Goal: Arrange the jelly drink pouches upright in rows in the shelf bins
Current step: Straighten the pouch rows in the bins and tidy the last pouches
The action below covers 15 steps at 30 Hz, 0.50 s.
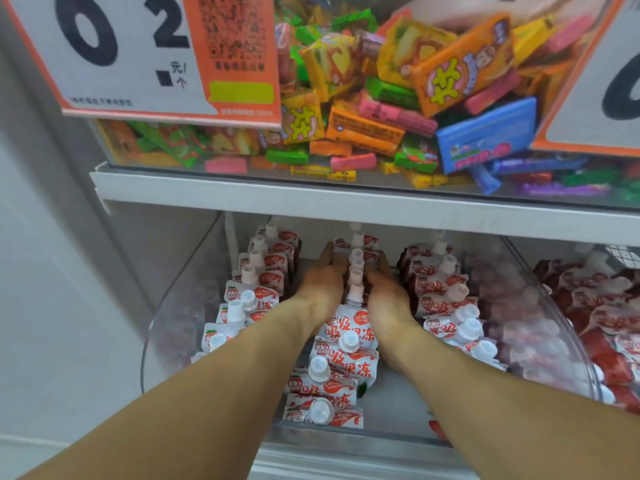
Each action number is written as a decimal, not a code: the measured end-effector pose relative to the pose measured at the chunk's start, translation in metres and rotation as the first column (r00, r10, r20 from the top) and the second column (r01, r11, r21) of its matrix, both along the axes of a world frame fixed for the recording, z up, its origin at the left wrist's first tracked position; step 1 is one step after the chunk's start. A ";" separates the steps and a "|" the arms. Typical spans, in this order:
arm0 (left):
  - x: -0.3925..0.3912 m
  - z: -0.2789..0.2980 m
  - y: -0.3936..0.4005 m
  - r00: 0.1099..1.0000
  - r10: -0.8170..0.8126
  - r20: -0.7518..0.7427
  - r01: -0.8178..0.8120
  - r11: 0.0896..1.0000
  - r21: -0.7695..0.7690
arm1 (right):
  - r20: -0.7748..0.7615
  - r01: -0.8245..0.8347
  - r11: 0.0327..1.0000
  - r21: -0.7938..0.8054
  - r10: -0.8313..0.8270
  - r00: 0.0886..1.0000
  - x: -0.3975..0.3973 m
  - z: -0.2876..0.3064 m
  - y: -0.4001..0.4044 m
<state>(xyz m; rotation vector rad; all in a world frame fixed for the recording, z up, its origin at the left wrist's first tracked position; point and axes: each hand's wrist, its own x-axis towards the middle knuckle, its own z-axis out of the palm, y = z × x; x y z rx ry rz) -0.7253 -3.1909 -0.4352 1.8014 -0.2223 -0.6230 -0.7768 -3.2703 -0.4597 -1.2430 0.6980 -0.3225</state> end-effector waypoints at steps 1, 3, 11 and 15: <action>0.000 0.000 0.001 1.000 -0.001 0.010 0.001 1.000 0.011 | -0.010 -0.007 1.000 -0.012 0.007 1.000 0.000 0.000 0.000; 0.000 0.000 0.001 1.000 0.010 0.016 -0.011 0.999 0.033 | -0.016 -0.013 1.000 -0.015 0.013 1.000 0.000 0.002 0.000; -0.004 0.000 0.002 0.999 0.036 -0.014 -0.036 0.999 -0.016 | -0.100 -0.030 1.000 0.004 0.030 0.994 -0.001 0.005 0.001; -0.004 0.001 0.003 0.999 0.036 -0.033 -0.036 0.999 -0.007 | -0.156 -0.047 0.999 -0.014 0.044 0.987 -0.002 0.011 0.002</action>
